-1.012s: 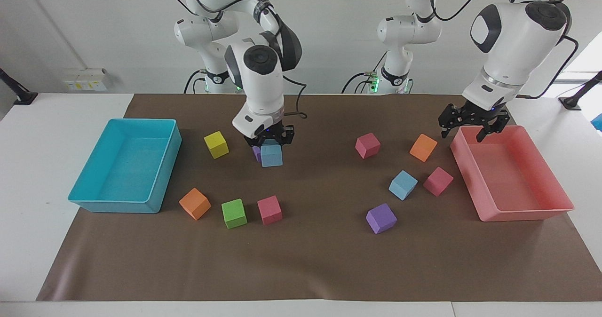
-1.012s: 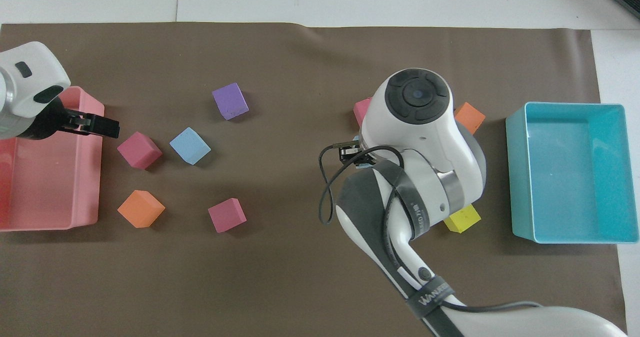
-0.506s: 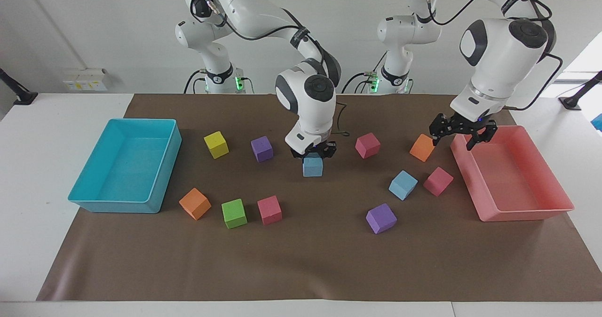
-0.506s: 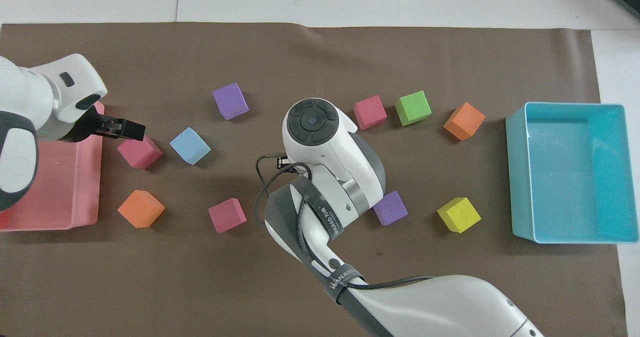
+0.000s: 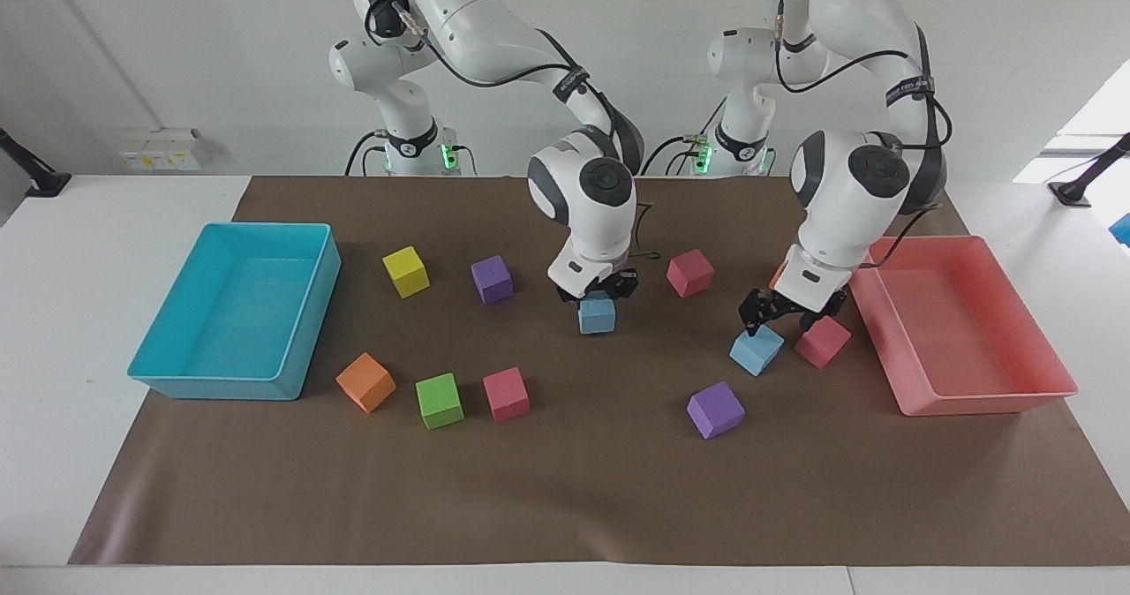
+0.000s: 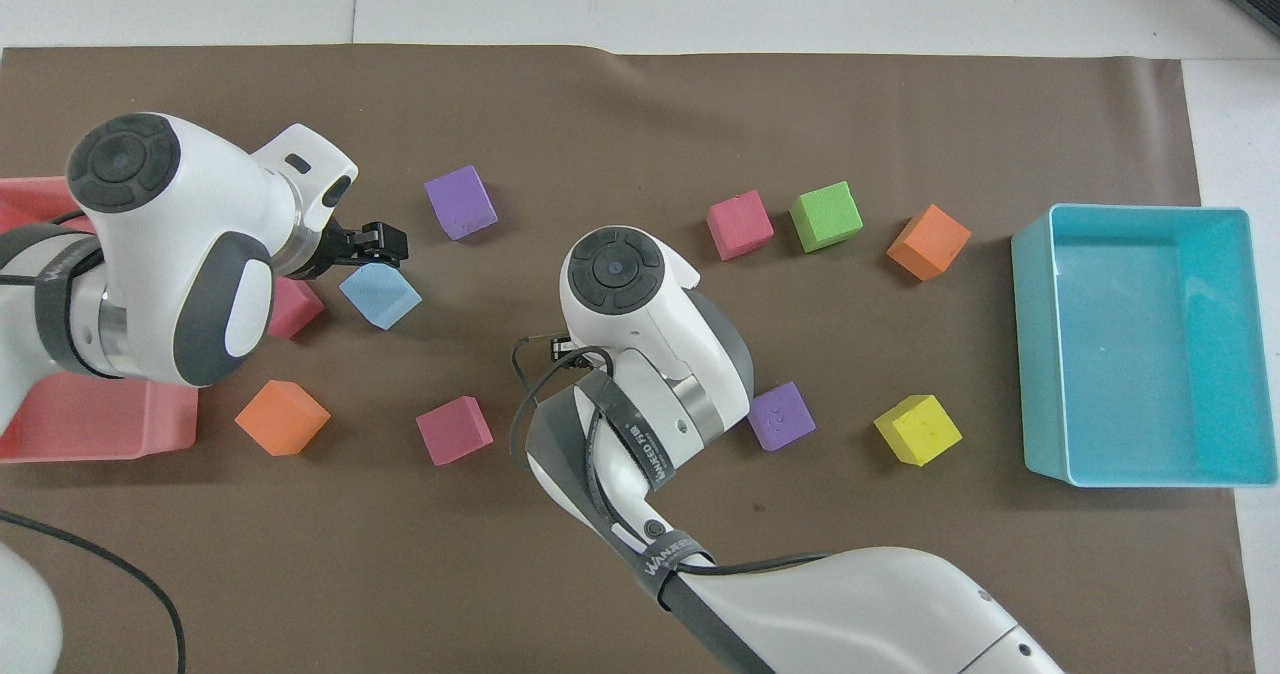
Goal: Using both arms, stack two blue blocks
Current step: 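Lower the blue cube with the right gripper while the left gripper grasps another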
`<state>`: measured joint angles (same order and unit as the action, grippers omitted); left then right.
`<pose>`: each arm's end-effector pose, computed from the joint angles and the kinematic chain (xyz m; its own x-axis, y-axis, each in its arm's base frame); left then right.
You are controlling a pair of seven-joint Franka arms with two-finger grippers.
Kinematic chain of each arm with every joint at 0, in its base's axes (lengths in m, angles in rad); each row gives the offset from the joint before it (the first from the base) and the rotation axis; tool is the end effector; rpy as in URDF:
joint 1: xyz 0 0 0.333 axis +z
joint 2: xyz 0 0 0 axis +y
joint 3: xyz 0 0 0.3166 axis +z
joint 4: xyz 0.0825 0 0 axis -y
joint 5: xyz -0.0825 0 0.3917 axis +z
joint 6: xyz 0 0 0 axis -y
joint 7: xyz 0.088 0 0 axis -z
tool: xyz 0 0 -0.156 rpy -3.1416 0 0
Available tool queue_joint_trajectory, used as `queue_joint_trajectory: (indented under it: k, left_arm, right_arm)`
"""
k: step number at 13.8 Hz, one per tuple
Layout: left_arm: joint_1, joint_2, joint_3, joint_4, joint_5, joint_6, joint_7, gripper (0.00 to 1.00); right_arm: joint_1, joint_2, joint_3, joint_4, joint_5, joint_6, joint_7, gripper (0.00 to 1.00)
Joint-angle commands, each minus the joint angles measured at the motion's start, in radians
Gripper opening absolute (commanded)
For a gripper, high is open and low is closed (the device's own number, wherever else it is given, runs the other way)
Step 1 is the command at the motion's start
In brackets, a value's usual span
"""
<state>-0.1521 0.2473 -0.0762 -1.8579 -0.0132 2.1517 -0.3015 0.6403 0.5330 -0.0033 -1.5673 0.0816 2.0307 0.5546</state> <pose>0.6155 -0.1425 0.3400 0.9959 0.0835 0.0360 0.0820 -0.9957 0.0426 0.5487 0.4164 0.2757 0.9943 0.0448 -0.0963 0.0430 -0.9989 -0.0211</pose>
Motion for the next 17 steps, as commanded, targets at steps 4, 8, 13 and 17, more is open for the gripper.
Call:
queue_joint_trajectory:
  k: [4, 8, 13, 17]
  left_arm:
    - [-0.024, -0.013, 0.015, -0.056, 0.005, 0.020, -0.157, 1.00]
    - [-0.049, -0.007, 0.015, -0.141, 0.006, 0.163, -0.238, 1.00]
    - [-0.049, -0.019, 0.015, -0.188, 0.006, 0.168, -0.263, 1.00]
    - [-0.044, -0.025, 0.016, -0.184, 0.006, 0.126, -0.263, 1.00]
  right_arm:
    - [0.001, -0.030, 0.002, -0.077, 0.050, 0.078, 0.018, 0.00]
    - [0.002, -0.030, 0.002, -0.089, 0.041, 0.077, 0.024, 0.00]
    - [0.001, -0.028, 0.002, -0.091, 0.046, 0.079, 0.031, 0.13]
    - [0.002, -0.031, 0.000, -0.091, 0.024, 0.071, 0.022, 1.00]
